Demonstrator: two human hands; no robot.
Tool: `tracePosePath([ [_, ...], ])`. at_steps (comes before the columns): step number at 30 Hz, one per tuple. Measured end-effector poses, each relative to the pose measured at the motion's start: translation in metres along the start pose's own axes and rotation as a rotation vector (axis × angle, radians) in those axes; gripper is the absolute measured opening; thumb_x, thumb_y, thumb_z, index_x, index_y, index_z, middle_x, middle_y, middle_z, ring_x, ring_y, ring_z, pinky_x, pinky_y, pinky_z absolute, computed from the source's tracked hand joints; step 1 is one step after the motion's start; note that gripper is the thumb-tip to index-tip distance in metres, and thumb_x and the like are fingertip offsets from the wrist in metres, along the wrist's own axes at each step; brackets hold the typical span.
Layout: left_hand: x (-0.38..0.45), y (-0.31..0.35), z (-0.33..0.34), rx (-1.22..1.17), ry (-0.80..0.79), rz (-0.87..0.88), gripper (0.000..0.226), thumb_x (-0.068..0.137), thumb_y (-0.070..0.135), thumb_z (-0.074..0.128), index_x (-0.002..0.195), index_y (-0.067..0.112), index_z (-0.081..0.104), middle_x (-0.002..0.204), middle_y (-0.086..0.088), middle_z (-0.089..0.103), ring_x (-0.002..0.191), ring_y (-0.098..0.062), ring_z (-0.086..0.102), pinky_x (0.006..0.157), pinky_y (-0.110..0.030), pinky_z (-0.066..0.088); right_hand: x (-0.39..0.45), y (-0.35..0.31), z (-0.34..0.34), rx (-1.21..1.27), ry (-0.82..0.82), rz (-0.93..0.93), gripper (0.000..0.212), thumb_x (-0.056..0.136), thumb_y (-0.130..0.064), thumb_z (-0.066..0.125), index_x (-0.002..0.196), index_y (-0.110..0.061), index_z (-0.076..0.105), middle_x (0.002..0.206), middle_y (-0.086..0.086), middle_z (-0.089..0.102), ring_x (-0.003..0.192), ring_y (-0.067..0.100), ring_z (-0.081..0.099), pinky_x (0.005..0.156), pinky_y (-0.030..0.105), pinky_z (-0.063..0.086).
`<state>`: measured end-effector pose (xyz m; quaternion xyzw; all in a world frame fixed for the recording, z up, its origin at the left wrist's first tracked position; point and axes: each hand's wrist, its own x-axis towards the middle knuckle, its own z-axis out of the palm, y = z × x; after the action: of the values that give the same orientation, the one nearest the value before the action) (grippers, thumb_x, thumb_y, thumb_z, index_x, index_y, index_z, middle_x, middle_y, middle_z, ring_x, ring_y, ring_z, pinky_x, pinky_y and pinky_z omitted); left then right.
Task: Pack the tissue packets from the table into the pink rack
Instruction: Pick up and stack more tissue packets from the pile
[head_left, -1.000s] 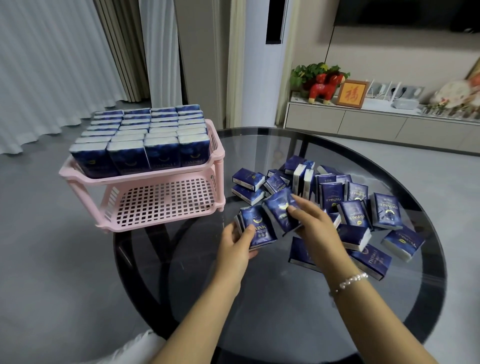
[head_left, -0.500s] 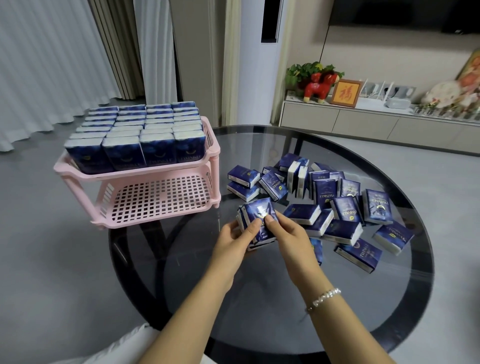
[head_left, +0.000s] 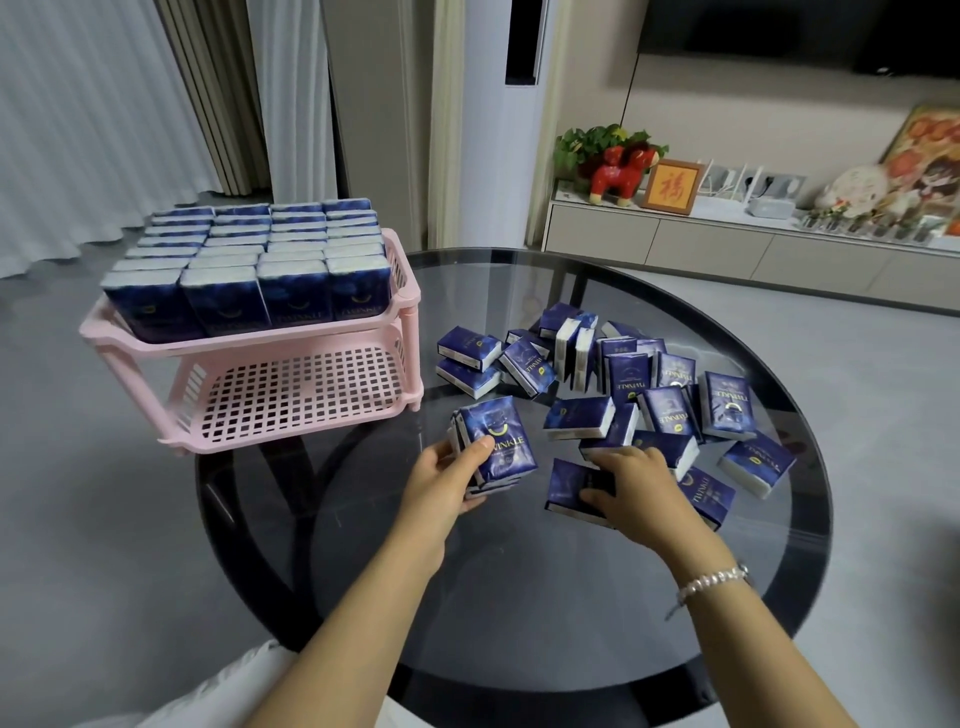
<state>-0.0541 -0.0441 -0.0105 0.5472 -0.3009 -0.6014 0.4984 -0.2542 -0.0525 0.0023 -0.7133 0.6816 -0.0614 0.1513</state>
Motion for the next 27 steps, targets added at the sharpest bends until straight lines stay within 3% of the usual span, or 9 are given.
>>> tracePosePath([
  [3, -0.001, 0.0, -0.001, 0.005, 0.003, 0.011, 0.041, 0.084, 0.027, 0.068, 0.12, 0.012, 0.055, 0.107, -0.006, 0.068, 0.091, -0.017, 0.067, 0.079, -0.031, 0.055, -0.002, -0.002, -0.001, -0.027, -0.048, 0.009, 0.043, 0.087, -0.037, 0.06, 0.126, -0.019, 0.054, 0.14, 0.002, 0.041, 0.119, 0.029, 0.034, 0.096, 0.033, 0.034],
  [5, -0.001, -0.001, -0.002, 0.012, 0.012, 0.018, 0.041, 0.084, 0.028, 0.068, 0.12, 0.012, 0.055, 0.108, -0.006, 0.068, 0.092, -0.017, 0.067, 0.08, -0.031, 0.055, -0.005, -0.002, 0.001, 0.084, -0.083, 0.05, 0.045, 0.084, -0.04, 0.064, 0.124, -0.023, 0.052, 0.137, 0.004, 0.041, 0.119, 0.026, 0.037, 0.096, 0.033, 0.038],
  [8, 0.0, -0.002, -0.004, 0.023, 0.023, 0.034, 0.04, 0.084, 0.029, 0.068, 0.118, 0.014, 0.056, 0.108, -0.005, 0.068, 0.095, -0.018, 0.067, 0.08, -0.031, 0.054, -0.014, -0.006, 0.004, 0.286, -0.077, 0.05, 0.036, 0.083, -0.035, 0.067, 0.115, -0.029, 0.052, 0.116, 0.003, 0.054, 0.098, 0.02, 0.055, 0.072, 0.028, 0.048],
  [9, -0.001, -0.001, -0.004, 0.027, 0.025, 0.041, 0.038, 0.084, 0.029, 0.068, 0.117, 0.015, 0.056, 0.107, -0.004, 0.069, 0.094, -0.017, 0.067, 0.079, -0.031, 0.054, -0.016, -0.006, 0.006, 0.345, -0.061, 0.036, 0.032, 0.084, -0.032, 0.067, 0.113, -0.03, 0.053, 0.111, 0.001, 0.058, 0.092, 0.018, 0.057, 0.07, 0.028, 0.049],
  [13, -0.003, 0.0, -0.008, 0.087, 0.032, 0.088, 0.033, 0.084, 0.03, 0.067, 0.114, 0.02, 0.058, 0.103, 0.002, 0.069, 0.089, -0.011, 0.066, 0.074, -0.026, 0.051, -0.019, -0.009, 0.007, 0.594, -0.008, 0.005, 0.04, 0.084, -0.024, 0.067, 0.12, -0.034, 0.054, 0.11, -0.002, 0.061, 0.094, 0.012, 0.059, 0.084, 0.03, 0.051],
  [17, -0.001, 0.003, -0.016, 0.164, 0.054, 0.129, 0.035, 0.083, 0.034, 0.067, 0.116, 0.027, 0.059, 0.108, 0.007, 0.069, 0.098, -0.01, 0.065, 0.085, -0.031, 0.049, -0.016, -0.011, -0.007, 0.874, 0.07, 0.052, 0.039, 0.075, -0.019, 0.076, 0.105, -0.016, 0.052, 0.096, 0.0, 0.07, 0.09, 0.016, 0.066, 0.082, 0.033, 0.052],
  [21, -0.001, 0.006, -0.022, 0.218, -0.002, 0.144, 0.04, 0.08, 0.037, 0.07, 0.118, 0.029, 0.061, 0.109, 0.012, 0.069, 0.103, -0.009, 0.064, 0.09, -0.031, 0.048, -0.014, -0.023, -0.024, 1.057, 0.053, -0.148, 0.016, 0.082, -0.012, 0.068, 0.097, -0.015, 0.066, 0.092, 0.001, 0.074, 0.087, 0.011, 0.069, 0.077, 0.023, 0.052],
  [24, -0.003, 0.007, -0.024, 0.254, -0.095, 0.119, 0.052, 0.071, 0.046, 0.075, 0.119, 0.029, 0.062, 0.11, 0.01, 0.071, 0.106, -0.011, 0.065, 0.101, -0.038, 0.046, -0.01, -0.035, -0.026, 1.104, 0.025, -0.247, 0.02, 0.085, -0.011, 0.063, 0.097, -0.025, 0.07, 0.1, -0.005, 0.072, 0.093, 0.005, 0.067, 0.076, 0.019, 0.053],
  [27, -0.005, 0.008, -0.023, 0.24, -0.182, 0.086, 0.047, 0.078, 0.041, 0.073, 0.121, 0.027, 0.06, 0.111, 0.006, 0.071, 0.105, -0.013, 0.065, 0.1, -0.038, 0.046, -0.004, -0.047, -0.024, 1.09, 0.058, -0.294, 0.021, 0.086, -0.014, 0.062, 0.1, -0.028, 0.069, 0.106, -0.009, 0.068, 0.098, 0.003, 0.064, 0.079, 0.019, 0.053],
])
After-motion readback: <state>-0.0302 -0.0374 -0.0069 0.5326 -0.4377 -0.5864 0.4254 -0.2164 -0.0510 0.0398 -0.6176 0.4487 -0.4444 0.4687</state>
